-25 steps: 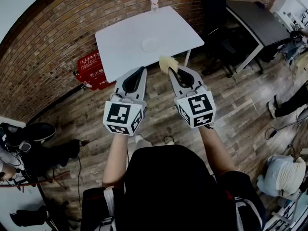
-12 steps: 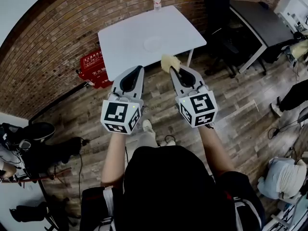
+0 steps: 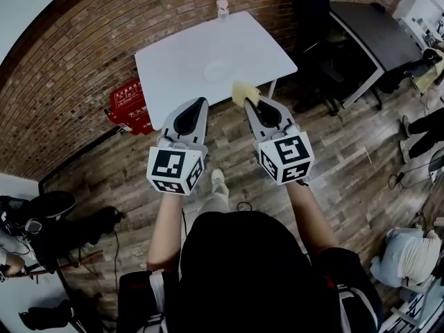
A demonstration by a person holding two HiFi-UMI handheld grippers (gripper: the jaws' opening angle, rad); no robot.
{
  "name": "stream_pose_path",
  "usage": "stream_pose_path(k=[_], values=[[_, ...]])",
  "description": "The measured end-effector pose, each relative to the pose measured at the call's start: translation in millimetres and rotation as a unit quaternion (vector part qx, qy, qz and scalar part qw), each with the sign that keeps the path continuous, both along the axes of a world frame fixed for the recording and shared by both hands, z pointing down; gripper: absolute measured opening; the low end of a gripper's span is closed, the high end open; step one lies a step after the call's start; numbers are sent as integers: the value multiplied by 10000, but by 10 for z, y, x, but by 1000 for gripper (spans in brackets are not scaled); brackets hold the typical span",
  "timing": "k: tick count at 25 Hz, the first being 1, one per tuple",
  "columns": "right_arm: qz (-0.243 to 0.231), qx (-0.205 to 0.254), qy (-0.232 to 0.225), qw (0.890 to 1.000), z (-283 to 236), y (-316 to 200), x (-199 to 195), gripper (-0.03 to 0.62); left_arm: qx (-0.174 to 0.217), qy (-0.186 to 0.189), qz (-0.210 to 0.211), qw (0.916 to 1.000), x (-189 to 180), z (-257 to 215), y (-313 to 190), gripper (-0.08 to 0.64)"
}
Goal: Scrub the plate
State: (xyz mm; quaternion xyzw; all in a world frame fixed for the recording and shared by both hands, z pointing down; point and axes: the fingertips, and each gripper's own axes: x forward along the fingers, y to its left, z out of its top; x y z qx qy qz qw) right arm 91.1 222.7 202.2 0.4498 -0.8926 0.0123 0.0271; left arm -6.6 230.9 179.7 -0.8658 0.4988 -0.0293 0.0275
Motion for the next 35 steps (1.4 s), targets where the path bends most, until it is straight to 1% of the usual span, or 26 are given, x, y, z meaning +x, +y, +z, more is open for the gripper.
stream_pose_path(k=[7, 14, 15, 18, 20, 23, 30, 35], values=[[-16, -45, 91, 9999, 25, -575, -163, 38, -20, 110, 57, 9999, -134, 12, -605, 15], [15, -119, 191, 9997, 18, -1153, -437, 38, -101, 252, 129, 9995, -393, 15, -1213, 16], [30, -131, 198, 9997, 13, -1234, -475, 38, -141, 335, 169, 9992, -430, 10, -1297, 16], [93, -165, 201, 9996, -14, -1471, -580, 38, -298, 763, 330, 9961, -535, -41, -1531, 16], [158, -189, 170, 9996, -38, -1626, -641, 38, -331, 885, 393, 9948, -605, -70, -1678, 16], [228, -195, 144, 9994, -68, -1843, -754, 38, -296, 791, 413, 9956, -724, -74, -1900, 15], [405, -201, 202, 9988, -55, -2284, -1002, 38, -273, 737, 574, 9953, -970, -45, -2378, 17], [503, -320, 314, 9977, 76, -2484, -1097, 38, -435, 891, 634, 9931, -1099, 111, -2658, 16]])
